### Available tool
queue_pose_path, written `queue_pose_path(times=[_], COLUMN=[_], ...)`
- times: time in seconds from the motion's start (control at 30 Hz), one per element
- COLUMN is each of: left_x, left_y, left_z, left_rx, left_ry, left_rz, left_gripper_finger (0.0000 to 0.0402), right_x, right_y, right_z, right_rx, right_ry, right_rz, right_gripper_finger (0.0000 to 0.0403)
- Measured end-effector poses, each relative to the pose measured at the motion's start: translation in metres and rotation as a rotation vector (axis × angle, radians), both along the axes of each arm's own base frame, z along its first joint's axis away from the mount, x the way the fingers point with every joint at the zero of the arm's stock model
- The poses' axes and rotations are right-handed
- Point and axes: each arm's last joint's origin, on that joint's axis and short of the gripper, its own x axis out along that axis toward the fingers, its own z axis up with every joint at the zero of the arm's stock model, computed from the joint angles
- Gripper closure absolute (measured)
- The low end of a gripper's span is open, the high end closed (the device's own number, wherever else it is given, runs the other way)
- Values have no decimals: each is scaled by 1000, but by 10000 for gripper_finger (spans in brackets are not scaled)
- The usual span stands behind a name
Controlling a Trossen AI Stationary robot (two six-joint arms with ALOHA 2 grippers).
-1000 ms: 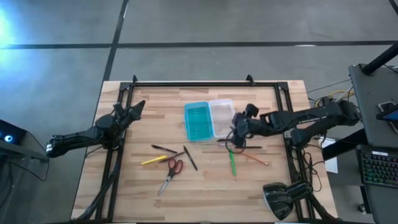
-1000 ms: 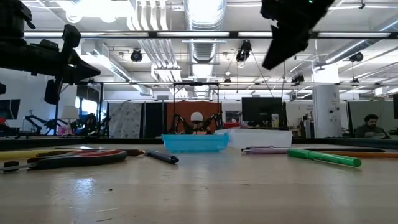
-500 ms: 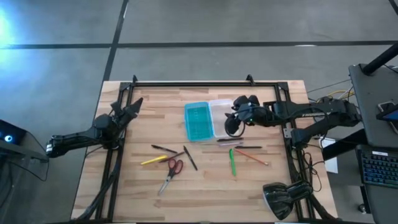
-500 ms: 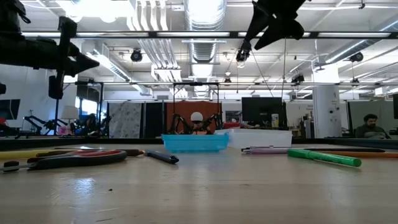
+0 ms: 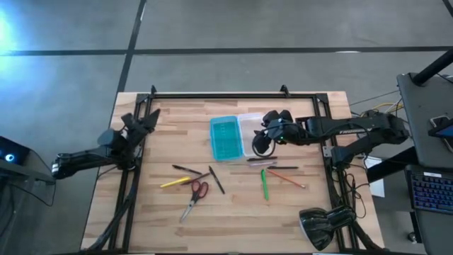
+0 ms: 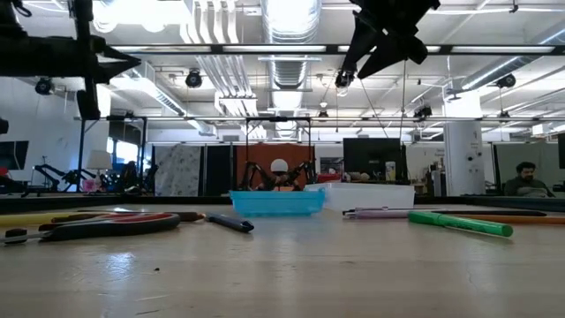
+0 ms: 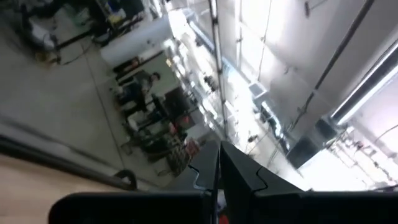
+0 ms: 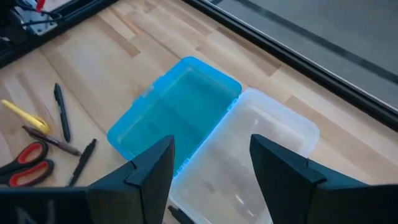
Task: Pick & place school supplies into a supply box
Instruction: Put the black scissors into the supply box
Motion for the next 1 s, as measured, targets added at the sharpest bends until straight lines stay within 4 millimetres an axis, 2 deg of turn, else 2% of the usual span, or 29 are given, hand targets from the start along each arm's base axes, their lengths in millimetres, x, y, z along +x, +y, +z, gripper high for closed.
queue_pose_path(times=[0.1,0.23,0.43,0.67,0.87,1.0], left_x=[4,12,37,67,93,102], left_y=[0,-2,-6,-10,-20,-28], left_z=[8,32,57,52,48,33], left_rx=[-26,-14,-20,-178,-151,-173], left_ry=[117,273,600,1002,1135,1251], left_rz=[-24,-85,-298,-392,-453,-479], left_gripper_finger=[401,401,401,401,401,388], right_x=[1,1,1,2,2,0], right_y=[0,0,0,0,0,0], right_z=[-1,-1,-1,-2,-7,-11], right_rx=[3,5,6,43,98,100], right_ry=[5,5,6,4,5,30], right_rz=[5,9,9,24,10,8], right_gripper_finger=[199,199,199,199,199,199])
